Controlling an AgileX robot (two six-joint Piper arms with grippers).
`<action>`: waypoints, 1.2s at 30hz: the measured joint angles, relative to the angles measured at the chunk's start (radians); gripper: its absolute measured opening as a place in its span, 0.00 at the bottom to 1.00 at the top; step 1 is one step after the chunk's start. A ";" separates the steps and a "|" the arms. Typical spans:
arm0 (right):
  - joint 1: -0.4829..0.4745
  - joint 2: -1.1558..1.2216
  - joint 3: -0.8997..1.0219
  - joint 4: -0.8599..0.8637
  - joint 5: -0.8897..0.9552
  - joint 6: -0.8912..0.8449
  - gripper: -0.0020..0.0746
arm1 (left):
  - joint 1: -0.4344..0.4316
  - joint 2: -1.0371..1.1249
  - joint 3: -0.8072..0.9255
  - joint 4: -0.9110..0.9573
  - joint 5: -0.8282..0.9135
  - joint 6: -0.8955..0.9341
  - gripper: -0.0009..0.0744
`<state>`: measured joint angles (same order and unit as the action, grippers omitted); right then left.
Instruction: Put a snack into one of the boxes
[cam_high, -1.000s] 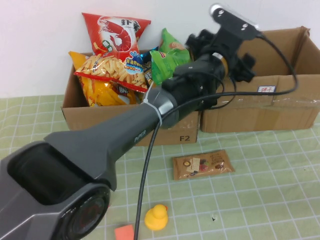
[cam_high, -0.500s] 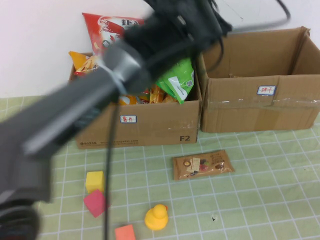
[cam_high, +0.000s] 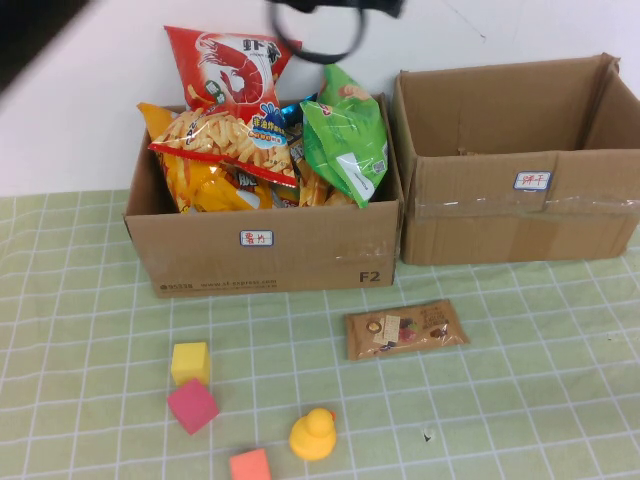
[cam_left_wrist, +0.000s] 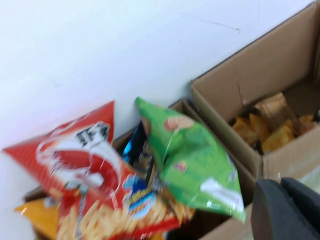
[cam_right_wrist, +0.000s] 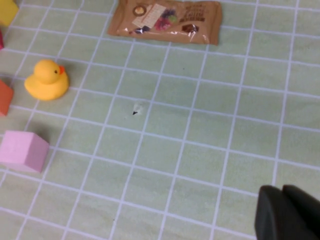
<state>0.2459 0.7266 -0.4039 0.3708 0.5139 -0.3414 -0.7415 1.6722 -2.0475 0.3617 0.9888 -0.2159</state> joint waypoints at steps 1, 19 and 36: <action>0.000 0.000 0.000 0.004 0.000 -0.003 0.02 | 0.000 -0.034 0.033 0.000 0.002 0.007 0.01; 0.033 0.214 -0.032 0.314 0.038 -0.581 0.02 | 0.000 -0.844 1.323 0.379 -0.276 -0.501 0.01; 0.039 0.807 -0.504 0.312 0.110 -0.769 0.20 | 0.000 -1.026 1.571 0.470 -0.113 -0.682 0.01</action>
<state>0.2847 1.5339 -0.9078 0.6832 0.6236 -1.1108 -0.7415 0.6460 -0.4760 0.8319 0.8756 -0.8978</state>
